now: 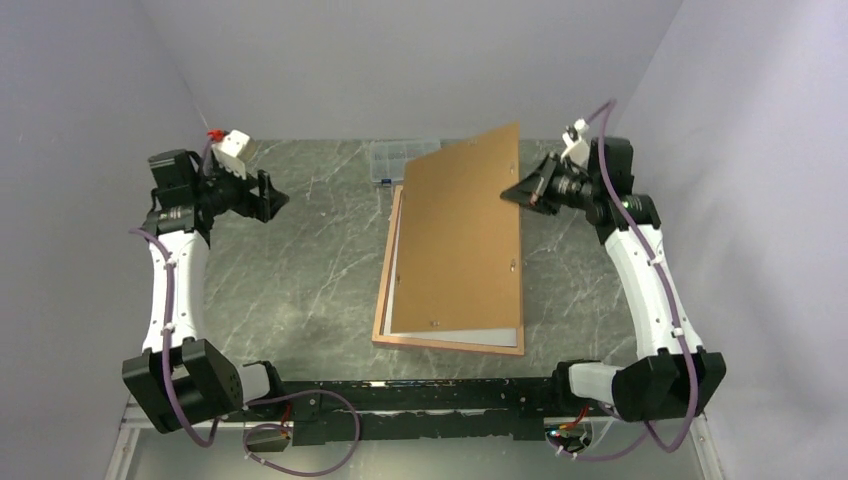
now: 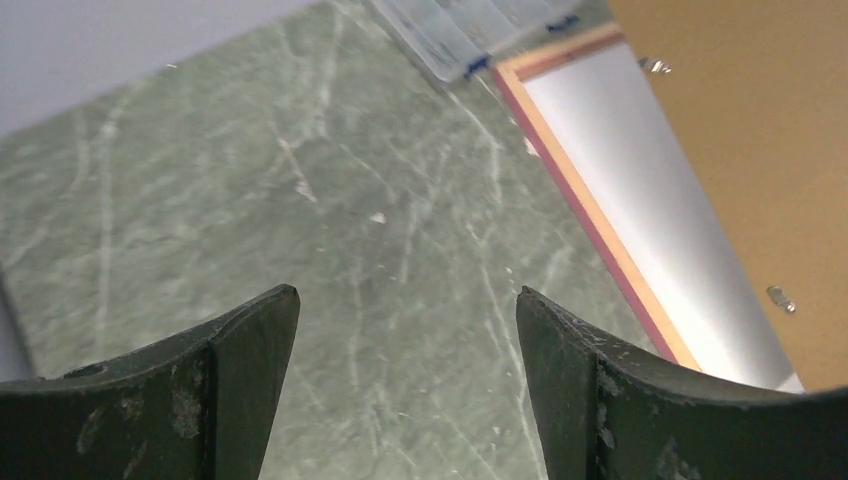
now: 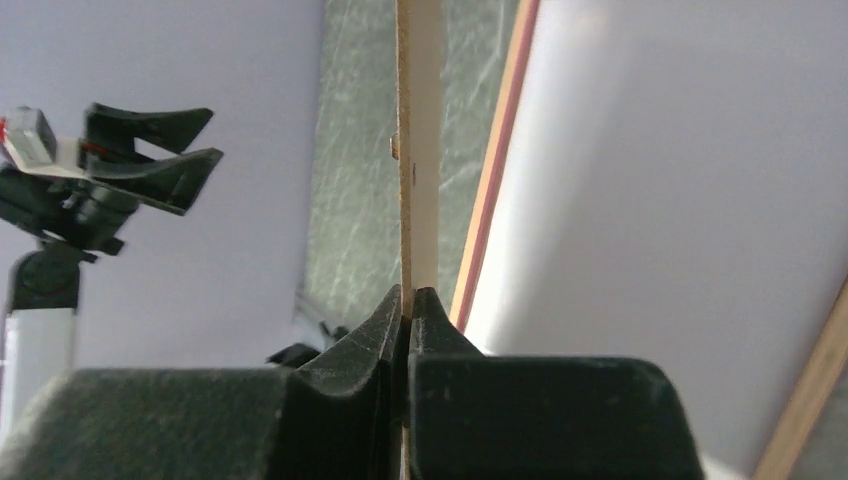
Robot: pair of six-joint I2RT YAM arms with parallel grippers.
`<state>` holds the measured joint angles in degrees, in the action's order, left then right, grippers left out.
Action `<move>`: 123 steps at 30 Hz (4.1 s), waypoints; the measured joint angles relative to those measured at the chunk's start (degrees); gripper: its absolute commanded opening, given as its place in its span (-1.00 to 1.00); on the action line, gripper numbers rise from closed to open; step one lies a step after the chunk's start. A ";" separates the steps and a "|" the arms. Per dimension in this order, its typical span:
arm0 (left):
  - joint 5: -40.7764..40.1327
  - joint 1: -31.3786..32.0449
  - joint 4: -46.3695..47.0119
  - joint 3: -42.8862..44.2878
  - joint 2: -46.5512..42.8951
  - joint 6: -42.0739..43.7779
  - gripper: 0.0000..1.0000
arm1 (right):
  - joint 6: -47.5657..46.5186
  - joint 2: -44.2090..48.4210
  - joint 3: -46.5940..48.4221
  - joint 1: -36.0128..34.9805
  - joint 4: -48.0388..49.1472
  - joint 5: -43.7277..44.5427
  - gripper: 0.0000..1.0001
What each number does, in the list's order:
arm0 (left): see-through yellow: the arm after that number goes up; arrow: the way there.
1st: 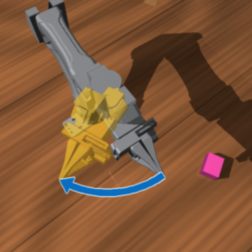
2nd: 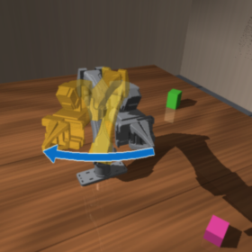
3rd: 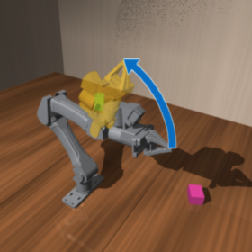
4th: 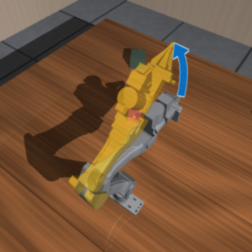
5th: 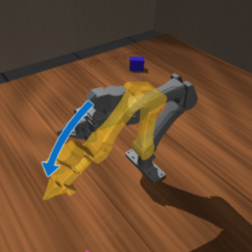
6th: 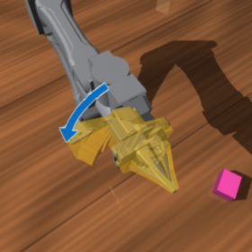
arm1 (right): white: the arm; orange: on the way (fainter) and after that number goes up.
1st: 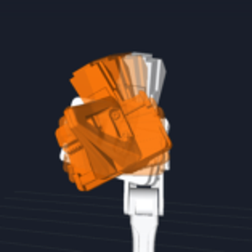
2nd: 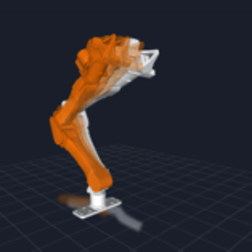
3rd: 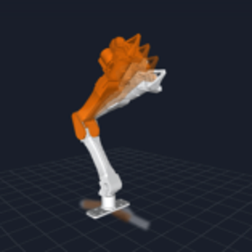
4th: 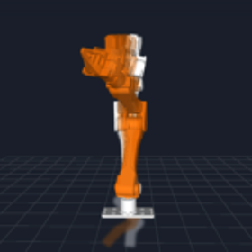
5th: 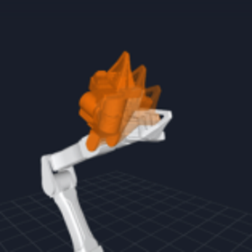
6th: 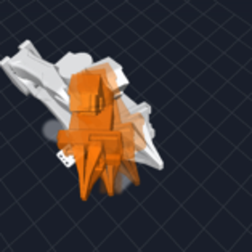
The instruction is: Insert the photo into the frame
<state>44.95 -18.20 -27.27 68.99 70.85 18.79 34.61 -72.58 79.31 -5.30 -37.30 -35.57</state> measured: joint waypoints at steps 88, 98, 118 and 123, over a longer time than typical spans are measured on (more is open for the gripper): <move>-7.98 22.58 -3.67 -3.52 23.52 4.42 0.69 | 5.49 -19.71 -24.52 11.41 32.37 -18.73 -1.00; -8.81 22.69 -3.54 -3.52 23.91 4.44 0.64 | 6.05 -19.71 -25.40 8.81 33.94 -16.46 -1.00; -8.94 23.15 -5.18 -3.39 24.76 4.48 0.69 | 3.37 -19.54 -29.55 -0.85 31.47 -2.93 -0.18; -9.05 23.15 -5.81 -3.39 24.52 4.48 0.70 | 0.02 -20.44 -25.97 -3.56 23.43 4.35 0.22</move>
<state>35.90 4.95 -33.08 65.60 95.37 23.27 34.63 -93.01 53.34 -8.86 -13.87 -31.22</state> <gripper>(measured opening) 0.845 0.519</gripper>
